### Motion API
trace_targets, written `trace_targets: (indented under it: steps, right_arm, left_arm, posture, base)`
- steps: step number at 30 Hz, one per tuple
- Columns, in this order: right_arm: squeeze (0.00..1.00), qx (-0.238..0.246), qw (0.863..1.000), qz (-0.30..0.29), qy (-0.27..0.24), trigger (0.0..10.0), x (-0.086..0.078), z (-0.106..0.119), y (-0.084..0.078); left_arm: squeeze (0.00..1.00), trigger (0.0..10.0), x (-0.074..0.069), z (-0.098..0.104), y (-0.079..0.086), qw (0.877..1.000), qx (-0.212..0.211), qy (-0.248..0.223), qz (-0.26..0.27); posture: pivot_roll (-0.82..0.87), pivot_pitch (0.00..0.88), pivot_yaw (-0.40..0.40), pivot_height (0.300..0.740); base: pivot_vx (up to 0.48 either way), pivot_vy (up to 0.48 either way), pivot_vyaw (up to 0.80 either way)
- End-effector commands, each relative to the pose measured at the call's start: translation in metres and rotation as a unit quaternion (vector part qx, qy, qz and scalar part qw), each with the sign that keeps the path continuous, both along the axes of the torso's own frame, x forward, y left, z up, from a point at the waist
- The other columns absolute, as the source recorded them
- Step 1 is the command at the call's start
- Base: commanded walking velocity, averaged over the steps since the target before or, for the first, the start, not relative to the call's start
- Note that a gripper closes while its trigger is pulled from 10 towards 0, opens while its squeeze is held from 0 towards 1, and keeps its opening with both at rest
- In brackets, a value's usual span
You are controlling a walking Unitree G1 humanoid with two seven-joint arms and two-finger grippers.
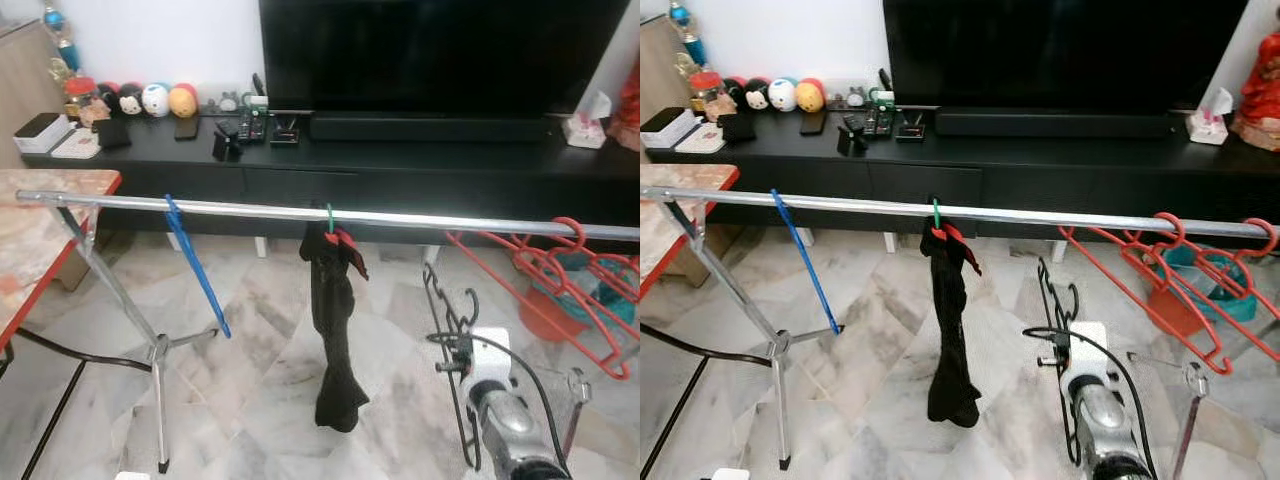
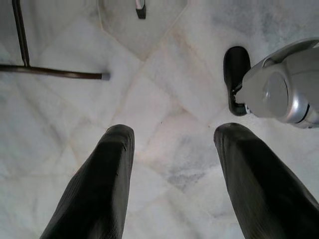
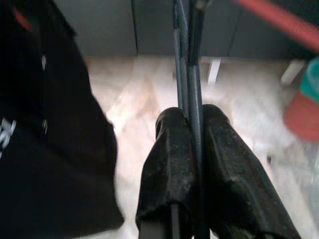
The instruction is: Hang hanger
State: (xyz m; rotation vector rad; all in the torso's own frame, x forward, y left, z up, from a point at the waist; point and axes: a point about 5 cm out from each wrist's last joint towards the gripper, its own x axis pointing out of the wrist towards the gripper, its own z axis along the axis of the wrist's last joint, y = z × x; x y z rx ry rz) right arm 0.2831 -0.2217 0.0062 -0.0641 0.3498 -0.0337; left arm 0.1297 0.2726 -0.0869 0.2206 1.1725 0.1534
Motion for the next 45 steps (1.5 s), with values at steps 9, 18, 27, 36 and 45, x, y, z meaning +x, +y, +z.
trace_targets:
  steps: [9, 18, 27, 36, 45]
  right_arm:
    - [0.00, -0.009, 0.997, 0.025, -0.075, 10.0, 0.035, 0.037, 0.012]
    - [0.00, -0.009, 0.995, 0.044, -0.094, 10.0, 0.042, 0.046, 0.021]
    - [0.00, -0.009, 0.995, 0.044, -0.095, 10.0, 0.041, 0.044, 0.022]
    - [0.00, -0.007, 0.994, 0.044, -0.096, 10.0, 0.042, 0.045, 0.024]
    - [0.00, -0.007, 0.995, 0.043, -0.095, 10.0, 0.041, 0.044, 0.023]
  left_arm:
    - [0.00, 10.0, -0.001, 0.001, 0.004, 1.000, 0.008, -0.004, 0.008]
    - [0.00, 10.0, -0.001, 0.001, 0.004, 1.000, 0.007, -0.005, 0.011]
    - [0.00, 10.0, -0.002, 0.001, 0.004, 1.000, 0.006, -0.004, 0.009]
    - [0.00, 10.0, -0.002, 0.001, 0.004, 1.000, 0.006, -0.004, 0.011]
    - [0.00, 10.0, -0.002, 0.001, 0.004, 1.000, 0.006, -0.002, 0.008]
  posture:
    - [-0.01, 0.000, 0.022, 0.719]
    - [-0.01, 0.000, 0.022, 0.719]
    - [-0.01, 0.000, 0.023, 0.719]
    - [-0.01, 0.000, 0.024, 0.719]
    - [-0.01, 0.000, 0.024, 0.719]
  base:
    - [0.000, 0.000, 0.00]
    - [0.000, 0.000, 0.00]
    - [0.113, 0.000, 0.00]
    - [0.277, 0.000, 0.00]
    - [0.342, 0.000, 0.00]
